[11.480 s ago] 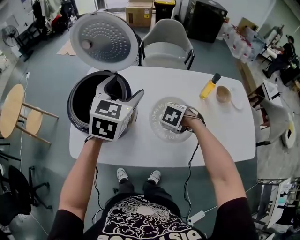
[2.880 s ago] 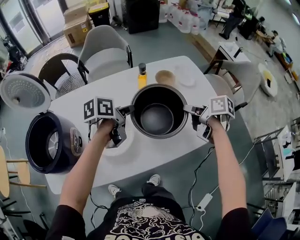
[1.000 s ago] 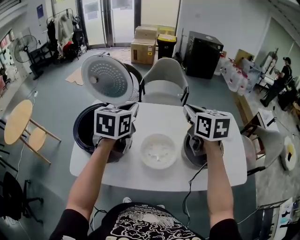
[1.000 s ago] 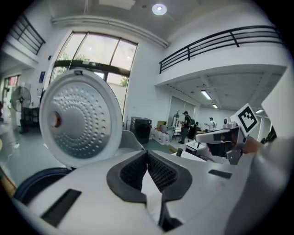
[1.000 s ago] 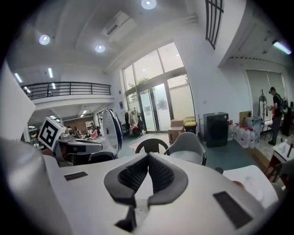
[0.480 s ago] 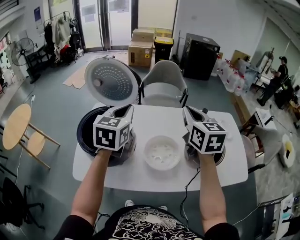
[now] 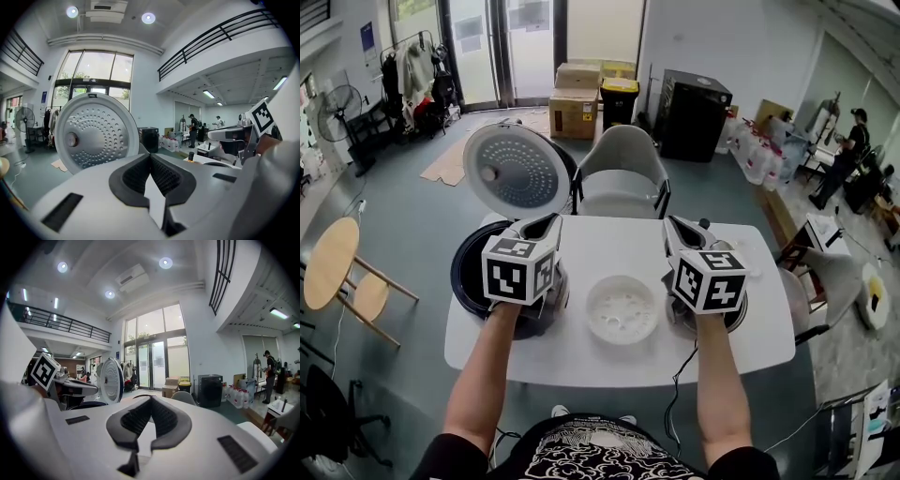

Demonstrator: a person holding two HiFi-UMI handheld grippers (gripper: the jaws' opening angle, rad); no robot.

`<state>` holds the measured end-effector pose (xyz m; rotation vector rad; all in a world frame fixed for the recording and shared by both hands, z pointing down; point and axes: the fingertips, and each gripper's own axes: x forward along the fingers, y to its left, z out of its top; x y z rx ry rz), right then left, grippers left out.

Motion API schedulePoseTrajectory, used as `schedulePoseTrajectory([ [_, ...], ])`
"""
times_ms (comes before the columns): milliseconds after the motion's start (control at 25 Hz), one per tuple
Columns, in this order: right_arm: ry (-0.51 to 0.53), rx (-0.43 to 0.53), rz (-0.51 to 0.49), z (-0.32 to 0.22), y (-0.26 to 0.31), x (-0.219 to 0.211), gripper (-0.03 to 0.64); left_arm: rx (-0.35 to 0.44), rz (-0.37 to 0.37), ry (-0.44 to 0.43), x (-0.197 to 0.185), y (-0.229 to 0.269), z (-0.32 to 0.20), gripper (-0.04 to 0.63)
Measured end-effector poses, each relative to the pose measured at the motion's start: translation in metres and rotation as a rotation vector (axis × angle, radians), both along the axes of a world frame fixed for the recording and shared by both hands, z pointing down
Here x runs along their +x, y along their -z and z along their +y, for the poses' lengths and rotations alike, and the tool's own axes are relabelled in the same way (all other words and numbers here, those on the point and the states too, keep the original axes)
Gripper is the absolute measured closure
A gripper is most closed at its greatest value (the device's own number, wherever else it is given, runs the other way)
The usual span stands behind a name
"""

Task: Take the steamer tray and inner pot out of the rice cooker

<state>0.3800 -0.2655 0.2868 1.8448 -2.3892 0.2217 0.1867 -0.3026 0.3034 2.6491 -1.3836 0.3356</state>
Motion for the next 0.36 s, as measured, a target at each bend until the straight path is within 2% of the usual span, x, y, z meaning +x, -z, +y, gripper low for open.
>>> schedulePoseTrajectory([
  [360,-0.004,0.009,-0.010,-0.0013,0.0026,-0.0019,0.604,0.006,-0.005,-0.006,-0.0023,0.0043,-0.0050,0.582],
])
